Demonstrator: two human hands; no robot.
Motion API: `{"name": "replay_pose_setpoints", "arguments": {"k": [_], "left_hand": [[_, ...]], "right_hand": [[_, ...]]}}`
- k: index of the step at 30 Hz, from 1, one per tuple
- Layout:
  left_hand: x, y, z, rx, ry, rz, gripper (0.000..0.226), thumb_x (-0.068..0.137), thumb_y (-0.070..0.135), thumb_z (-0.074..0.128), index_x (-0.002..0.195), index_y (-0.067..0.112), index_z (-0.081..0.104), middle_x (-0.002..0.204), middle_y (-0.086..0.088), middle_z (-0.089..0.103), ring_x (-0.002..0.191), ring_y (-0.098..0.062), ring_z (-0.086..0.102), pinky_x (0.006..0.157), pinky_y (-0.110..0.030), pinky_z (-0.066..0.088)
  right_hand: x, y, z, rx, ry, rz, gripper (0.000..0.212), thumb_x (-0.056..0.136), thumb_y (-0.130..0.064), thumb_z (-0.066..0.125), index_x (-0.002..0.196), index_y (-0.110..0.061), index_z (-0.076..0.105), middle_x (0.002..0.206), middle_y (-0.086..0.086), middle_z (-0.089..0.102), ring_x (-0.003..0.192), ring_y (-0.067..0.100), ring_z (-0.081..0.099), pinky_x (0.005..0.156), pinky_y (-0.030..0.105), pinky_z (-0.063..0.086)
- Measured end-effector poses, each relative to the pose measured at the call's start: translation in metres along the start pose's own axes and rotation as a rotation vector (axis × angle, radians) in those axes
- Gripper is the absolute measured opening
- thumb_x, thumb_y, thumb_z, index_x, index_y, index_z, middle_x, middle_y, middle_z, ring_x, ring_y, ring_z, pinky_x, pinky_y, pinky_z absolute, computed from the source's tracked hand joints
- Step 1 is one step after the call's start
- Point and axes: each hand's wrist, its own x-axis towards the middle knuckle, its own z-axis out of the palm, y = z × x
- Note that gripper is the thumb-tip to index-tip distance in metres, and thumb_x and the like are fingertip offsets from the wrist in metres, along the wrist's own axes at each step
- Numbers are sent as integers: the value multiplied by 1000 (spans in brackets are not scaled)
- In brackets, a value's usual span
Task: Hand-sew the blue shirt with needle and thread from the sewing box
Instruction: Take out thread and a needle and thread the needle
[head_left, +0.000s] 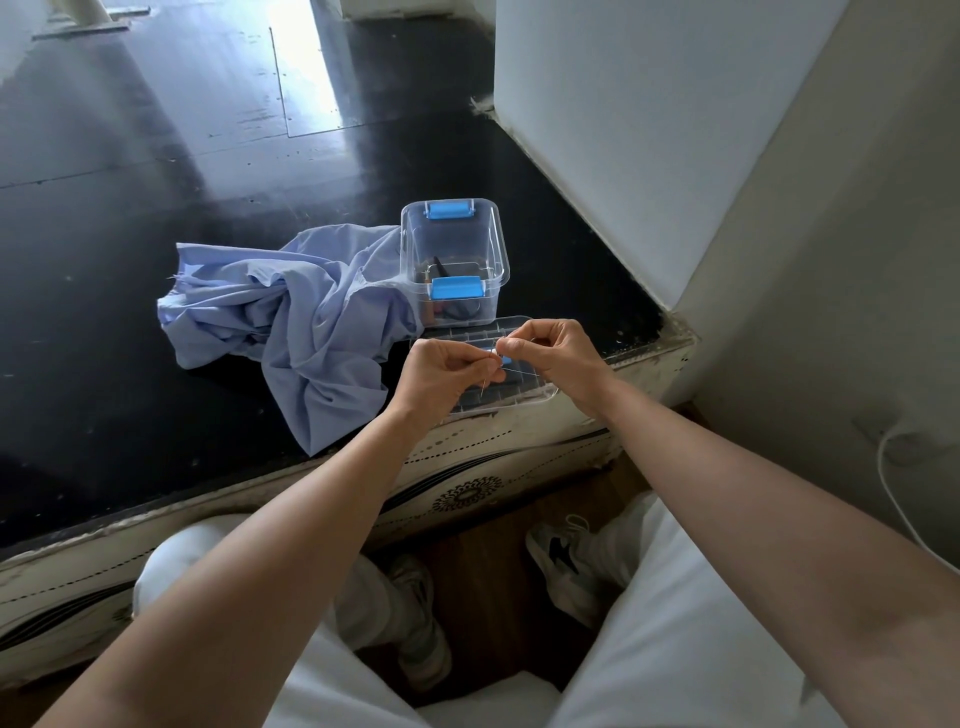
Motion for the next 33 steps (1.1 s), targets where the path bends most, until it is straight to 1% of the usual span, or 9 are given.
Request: {"name": "replay_pose_setpoints", "arguments": {"k": [6,8,10,13,17,21,23,29,33], "left_hand": [[0,-2,0,6,4,3,17,85,6,71,100,-1,74,88,-12,75,82,-21,74,82,-29,58],[0,-3,0,3,1,2,18,85,6,71,100,-1,74,88,-12,76,82,-22,74,83,-31,58],[1,-3,0,-9,-4,-4,17,85,6,72,100,0,74,88,-12,76,83,-22,74,84,-32,58],[0,-3,1,-18,-3,-10,16,84,6,72,100,1,74,87,-12,76,83,-21,74,84,-32,58],[0,-2,1,-18,-4,-10,18,84,5,71,101,-1,74,89,-13,75,83,-21,74,84,-31,58],[0,-2,0,-21,-4,-13,18,84,5,71,101,-2,73,89,-13,75,83,-21,74,84,-31,58],[-1,-2,0,-19,-6,-10,18,84,5,71,101,-2,74,89,-13,75,84,-22,73,85,-32,58],[-1,-2,1,-19,-15,-11,18,85,5,70,101,-2,73,88,-14,75,84,-25,73,84,-33,59],[-2,0,1,-30,-32,-6,19,85,4,70,103,-2,73,89,-13,75,83,-21,73,83,-30,59]], "right_hand": [[-1,1,-1,0,-5,0,14,90,-17,68,82,-5,68,74,1,63,65,0,57,71,18,48],[-1,2,-1,2,-6,-6,16,90,-16,68,85,-1,69,73,-1,63,64,-1,57,67,14,47],[-1,1,-1,6,-3,-11,17,90,-14,67,87,3,68,68,-7,62,59,-1,56,60,10,45],[-1,1,-1,12,-2,-11,16,90,-13,67,85,2,68,66,-7,61,55,-2,55,55,9,43],[-1,2,-1,3,-3,-7,15,90,-16,68,84,-2,69,69,-4,62,59,-2,56,60,11,44],[-1,1,-1,18,-9,-8,12,90,-14,67,83,-4,69,67,-8,63,59,-2,56,59,10,44],[-1,1,0,21,-12,-11,11,90,-14,68,83,-5,69,67,-8,64,61,-1,58,61,11,45],[-1,3,-1,15,-13,-16,11,88,-17,70,86,-6,71,79,1,67,73,6,63,72,19,51],[0,3,-1,18,-3,-25,13,88,-16,69,91,-3,71,84,4,68,78,8,65,75,20,53]]}}
